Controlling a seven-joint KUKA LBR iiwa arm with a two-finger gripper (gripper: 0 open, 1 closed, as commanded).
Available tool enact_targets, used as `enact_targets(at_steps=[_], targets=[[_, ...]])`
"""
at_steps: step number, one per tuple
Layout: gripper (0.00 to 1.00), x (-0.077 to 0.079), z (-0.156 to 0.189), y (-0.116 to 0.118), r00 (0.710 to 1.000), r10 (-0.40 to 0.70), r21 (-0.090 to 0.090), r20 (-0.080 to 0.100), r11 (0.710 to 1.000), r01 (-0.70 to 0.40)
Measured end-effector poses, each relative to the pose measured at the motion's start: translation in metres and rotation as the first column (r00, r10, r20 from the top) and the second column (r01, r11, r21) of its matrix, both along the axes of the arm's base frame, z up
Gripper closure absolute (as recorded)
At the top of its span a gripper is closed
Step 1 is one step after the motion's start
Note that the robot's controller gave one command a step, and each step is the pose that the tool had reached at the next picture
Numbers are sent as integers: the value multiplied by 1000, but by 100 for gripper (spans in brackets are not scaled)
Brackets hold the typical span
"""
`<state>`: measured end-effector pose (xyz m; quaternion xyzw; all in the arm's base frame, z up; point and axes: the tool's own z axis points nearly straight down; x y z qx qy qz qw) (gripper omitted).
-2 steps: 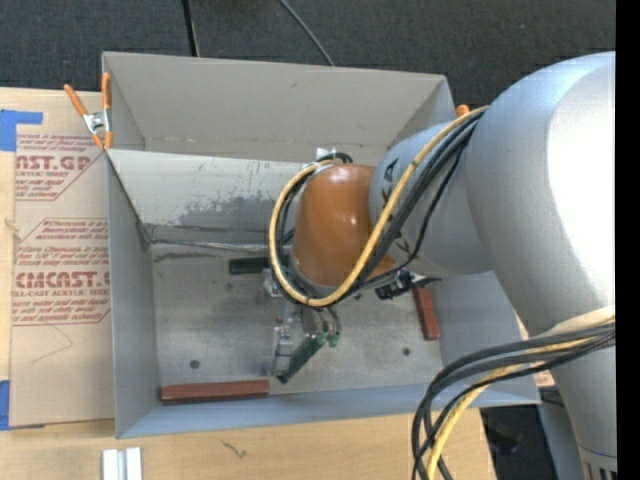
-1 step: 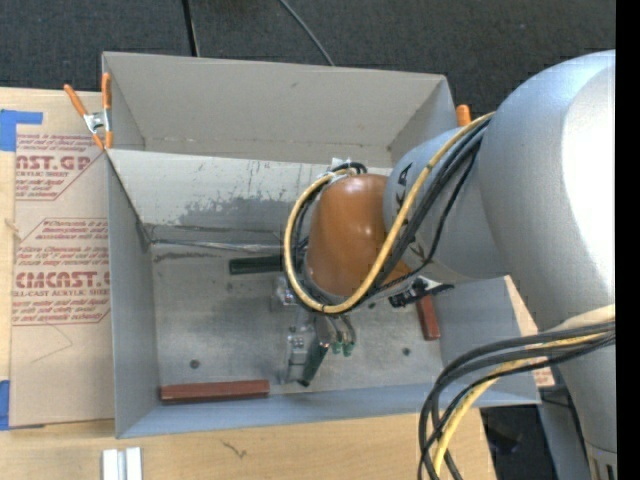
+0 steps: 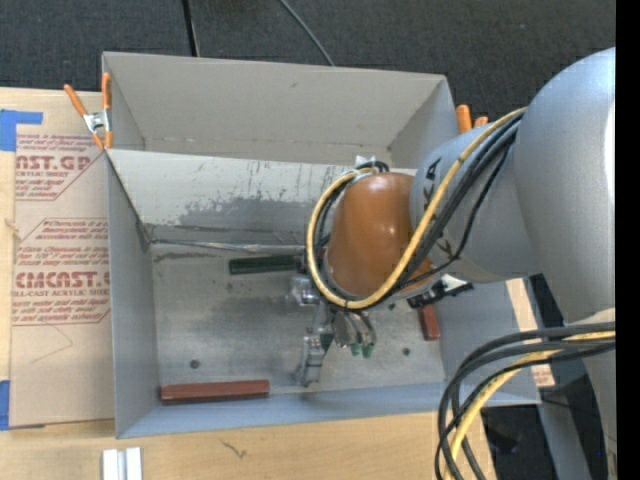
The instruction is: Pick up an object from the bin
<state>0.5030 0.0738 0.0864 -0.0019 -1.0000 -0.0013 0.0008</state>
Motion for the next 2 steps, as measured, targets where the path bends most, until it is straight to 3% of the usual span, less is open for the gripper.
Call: enact_targets(at_steps=[1, 2], targets=[[0, 6, 3, -20, 999, -32, -3, 1, 999, 32], [0, 18, 7, -12, 1000, -25, 1, -4, 1000, 25]])
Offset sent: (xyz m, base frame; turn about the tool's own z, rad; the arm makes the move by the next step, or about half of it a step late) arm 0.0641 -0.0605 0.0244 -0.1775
